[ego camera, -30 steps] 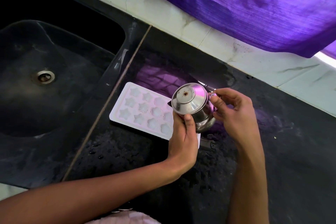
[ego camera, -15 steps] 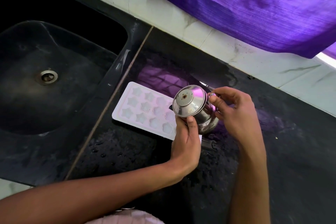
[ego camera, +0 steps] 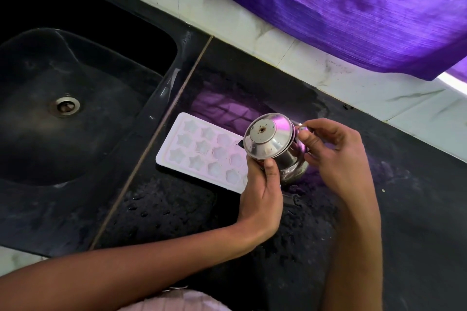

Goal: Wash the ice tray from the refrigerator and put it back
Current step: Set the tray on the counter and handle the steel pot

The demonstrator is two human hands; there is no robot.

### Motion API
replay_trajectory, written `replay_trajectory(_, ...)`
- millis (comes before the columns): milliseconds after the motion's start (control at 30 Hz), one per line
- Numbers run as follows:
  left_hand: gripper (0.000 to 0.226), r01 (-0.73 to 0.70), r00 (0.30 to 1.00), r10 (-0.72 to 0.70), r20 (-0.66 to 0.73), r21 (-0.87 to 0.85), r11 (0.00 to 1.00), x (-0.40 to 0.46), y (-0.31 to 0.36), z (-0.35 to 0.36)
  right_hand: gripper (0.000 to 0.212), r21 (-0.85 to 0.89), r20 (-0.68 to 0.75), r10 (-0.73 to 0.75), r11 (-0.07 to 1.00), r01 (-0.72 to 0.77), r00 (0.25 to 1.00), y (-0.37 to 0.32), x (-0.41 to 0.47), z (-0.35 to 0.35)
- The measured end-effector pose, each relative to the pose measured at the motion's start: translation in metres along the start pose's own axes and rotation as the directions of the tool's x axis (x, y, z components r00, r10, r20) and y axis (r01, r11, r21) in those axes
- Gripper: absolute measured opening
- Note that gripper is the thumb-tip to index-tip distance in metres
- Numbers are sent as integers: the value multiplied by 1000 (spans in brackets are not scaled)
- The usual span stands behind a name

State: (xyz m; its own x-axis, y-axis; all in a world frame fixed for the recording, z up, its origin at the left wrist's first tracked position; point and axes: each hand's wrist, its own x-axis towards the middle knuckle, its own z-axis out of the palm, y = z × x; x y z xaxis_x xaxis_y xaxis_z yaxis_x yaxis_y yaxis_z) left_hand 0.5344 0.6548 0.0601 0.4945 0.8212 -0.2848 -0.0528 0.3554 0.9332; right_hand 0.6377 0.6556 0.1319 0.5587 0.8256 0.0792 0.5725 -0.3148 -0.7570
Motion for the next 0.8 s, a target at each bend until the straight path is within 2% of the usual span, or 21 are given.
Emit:
replay_trajectory(67,61,-37,999,37,-17,4,999,0,0,0,9,70,1,6,998,-6,1000,-1,-2,-1)
replay_trajectory(167,38,-87,995,87,-54,5,996,2,-4,0,12,139,23,11,990,-14,1000,-3,-4,-3)
replay_trajectory(433,57,-156,985,157,-78,17,988,-1,-10,1,9,159,49,12,987,-19,999,0,-6,-3)
replay_trajectory(567,57,-142,985,143,-93,18,990,-5,-12,3,13,156,73,6,988,-18,997,0,-7,-2)
replay_trajectory(800,62,-58,995,59,-76,18,998,-17,-18,6,4,-29,123,-3,1000,7,992,4,-6,1)
